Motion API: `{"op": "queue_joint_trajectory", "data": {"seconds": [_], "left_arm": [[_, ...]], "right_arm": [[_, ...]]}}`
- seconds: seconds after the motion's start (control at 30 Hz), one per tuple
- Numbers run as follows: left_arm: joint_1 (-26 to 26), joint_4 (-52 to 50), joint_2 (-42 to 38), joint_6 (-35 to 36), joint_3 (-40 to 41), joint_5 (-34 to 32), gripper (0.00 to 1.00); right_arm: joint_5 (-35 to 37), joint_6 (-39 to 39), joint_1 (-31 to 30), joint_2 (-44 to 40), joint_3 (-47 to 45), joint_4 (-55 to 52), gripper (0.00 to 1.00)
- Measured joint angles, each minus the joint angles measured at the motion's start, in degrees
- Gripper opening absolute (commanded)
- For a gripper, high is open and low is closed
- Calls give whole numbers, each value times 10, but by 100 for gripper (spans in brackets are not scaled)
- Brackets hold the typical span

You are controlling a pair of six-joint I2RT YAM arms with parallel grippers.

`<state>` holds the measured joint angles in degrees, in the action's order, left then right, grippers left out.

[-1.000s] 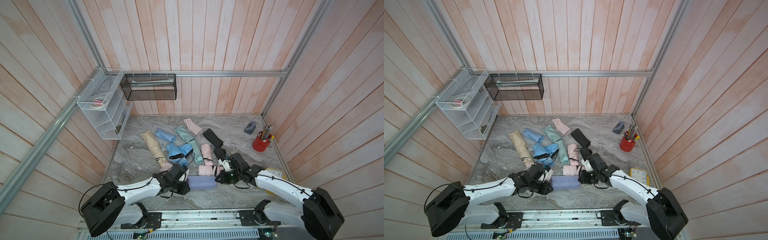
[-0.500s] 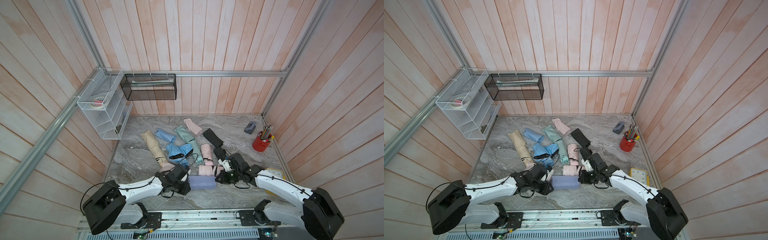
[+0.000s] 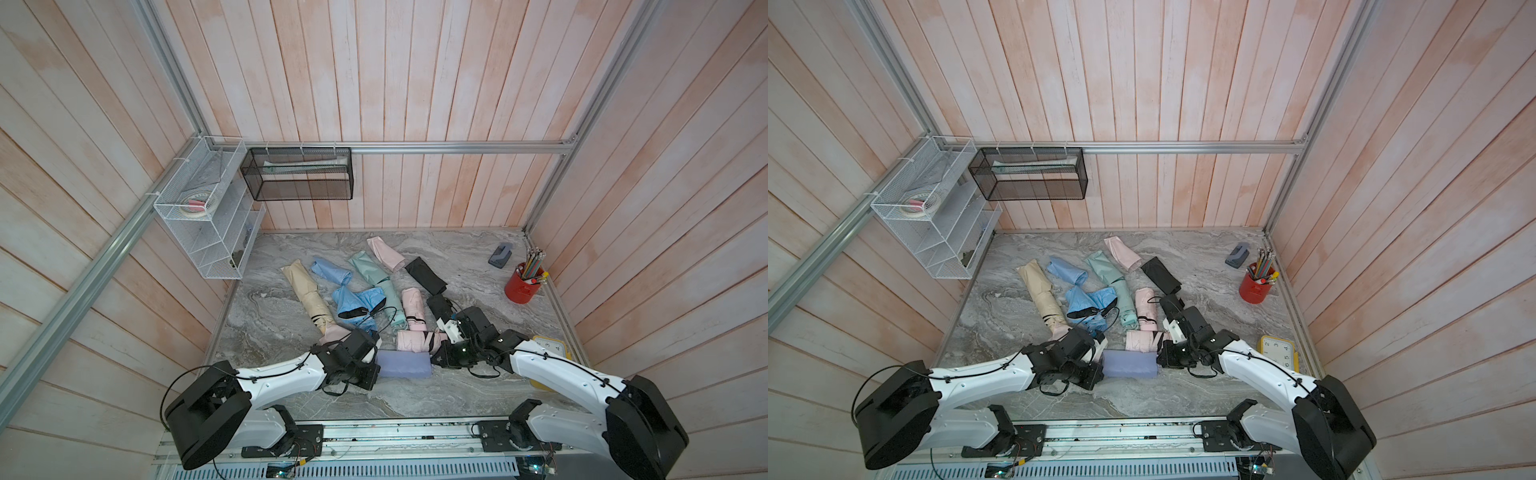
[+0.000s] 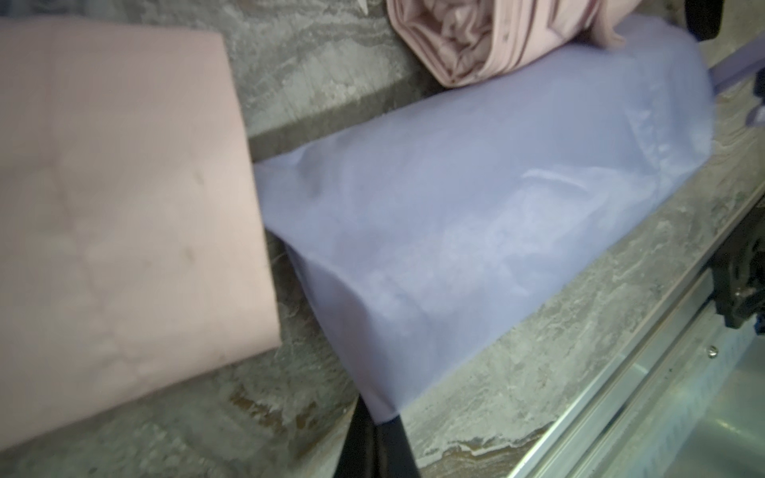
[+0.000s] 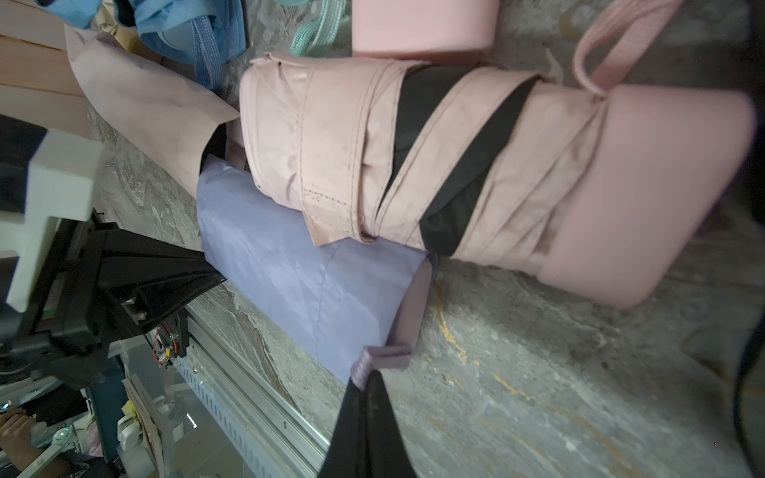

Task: Take umbrellas out of sleeves
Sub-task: Take out the umbrella from the umbrella sleeve.

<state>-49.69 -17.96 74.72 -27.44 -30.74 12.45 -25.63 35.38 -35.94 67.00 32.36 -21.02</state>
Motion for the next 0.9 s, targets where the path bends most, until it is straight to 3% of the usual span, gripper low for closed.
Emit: {"op": "queue_joint_trajectory", "data": {"seconds": [0.33,0.9], "left_arm": [[0,40,-6,-37,27,-5,0],[32,71,-47,-54,66,23,0]], "right_arm": [[6,9,0,-49,-45,-3,0],[87,74,1,-120,-82,-30,0]]}}
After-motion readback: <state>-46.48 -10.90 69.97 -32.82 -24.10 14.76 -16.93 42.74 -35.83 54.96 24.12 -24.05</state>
